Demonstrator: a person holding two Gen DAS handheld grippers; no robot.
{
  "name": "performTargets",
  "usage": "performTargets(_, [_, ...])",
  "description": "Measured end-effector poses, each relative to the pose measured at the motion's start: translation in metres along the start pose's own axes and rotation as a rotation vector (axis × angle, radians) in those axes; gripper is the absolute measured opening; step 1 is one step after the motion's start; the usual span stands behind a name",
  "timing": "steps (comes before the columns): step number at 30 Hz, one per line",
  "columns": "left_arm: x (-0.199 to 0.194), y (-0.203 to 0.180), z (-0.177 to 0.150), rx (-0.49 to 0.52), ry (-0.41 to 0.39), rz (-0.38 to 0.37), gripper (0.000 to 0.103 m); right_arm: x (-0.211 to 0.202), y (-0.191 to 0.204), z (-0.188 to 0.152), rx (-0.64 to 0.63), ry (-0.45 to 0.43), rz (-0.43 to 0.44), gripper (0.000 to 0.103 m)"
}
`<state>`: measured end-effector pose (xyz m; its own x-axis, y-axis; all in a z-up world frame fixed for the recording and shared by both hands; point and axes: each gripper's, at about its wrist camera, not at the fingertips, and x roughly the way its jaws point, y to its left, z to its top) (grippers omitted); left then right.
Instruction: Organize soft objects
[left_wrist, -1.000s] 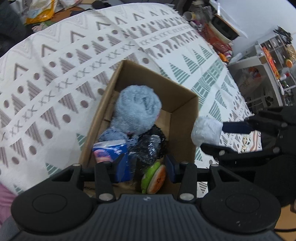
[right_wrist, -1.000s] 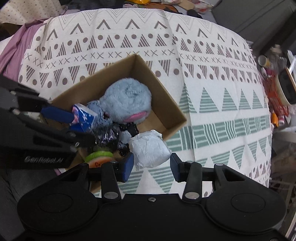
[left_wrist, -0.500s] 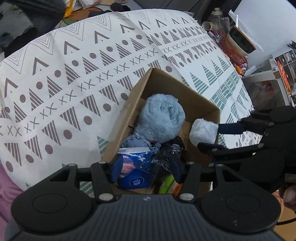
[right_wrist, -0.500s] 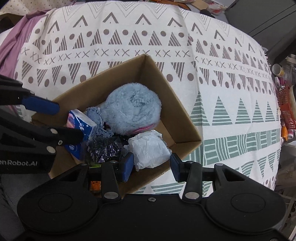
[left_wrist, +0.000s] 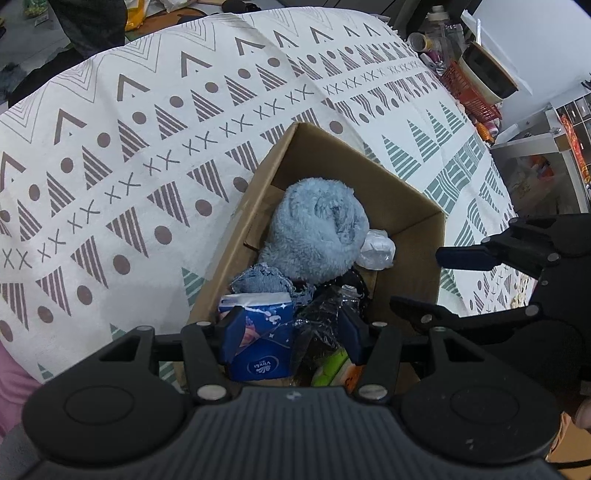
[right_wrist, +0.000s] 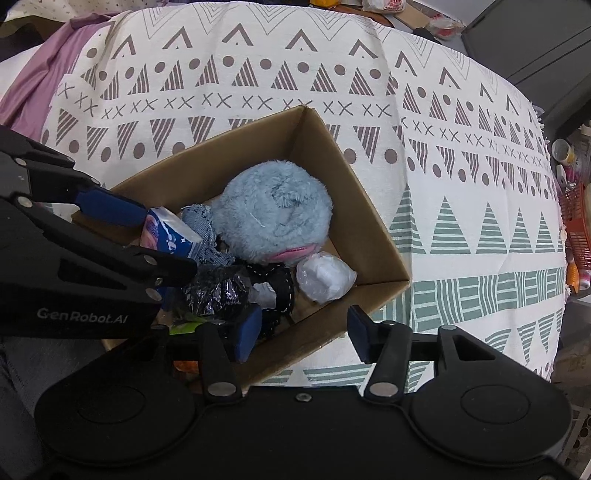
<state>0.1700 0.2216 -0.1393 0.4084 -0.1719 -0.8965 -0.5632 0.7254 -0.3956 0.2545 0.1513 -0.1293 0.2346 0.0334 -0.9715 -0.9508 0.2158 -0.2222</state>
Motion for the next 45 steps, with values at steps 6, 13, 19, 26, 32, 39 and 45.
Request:
performTargets(6, [-0.007, -0.007, -0.005, 0.022, -0.009, 0.01, 0.053, -0.012, -0.003, -0.011, 0.021, -0.027, -0.006, 0.053])
performTargets(13, [-0.014, -0.023, -0.017, 0.071, -0.008, 0.027, 0.053, -0.031, -0.012, -0.035, 0.076, -0.071, -0.007, 0.061])
performTargets(19, [-0.019, -0.042, -0.027, 0.106, -0.009, 0.036, 0.053, -0.04, -0.018, -0.062, 0.113, -0.085, -0.02, 0.063])
performTargets(26, [-0.022, -0.074, -0.042, 0.17, -0.006, 0.034, 0.053, -0.047, -0.03, -0.1, 0.189, -0.095, -0.022, 0.066])
performTargets(32, [-0.021, -0.101, -0.053, 0.226, 0.002, 0.038, 0.054, -0.05, -0.051, -0.139, 0.311, -0.11, -0.009, 0.071])
performTargets(39, [-0.02, -0.128, -0.065, 0.287, -0.003, 0.051, 0.054, -0.054, -0.066, -0.186, 0.456, -0.14, 0.0, 0.081])
performTargets(45, [-0.026, -0.144, -0.076, 0.342, -0.028, 0.077, 0.056, -0.058, -0.073, -0.22, 0.579, -0.173, 0.001, 0.091])
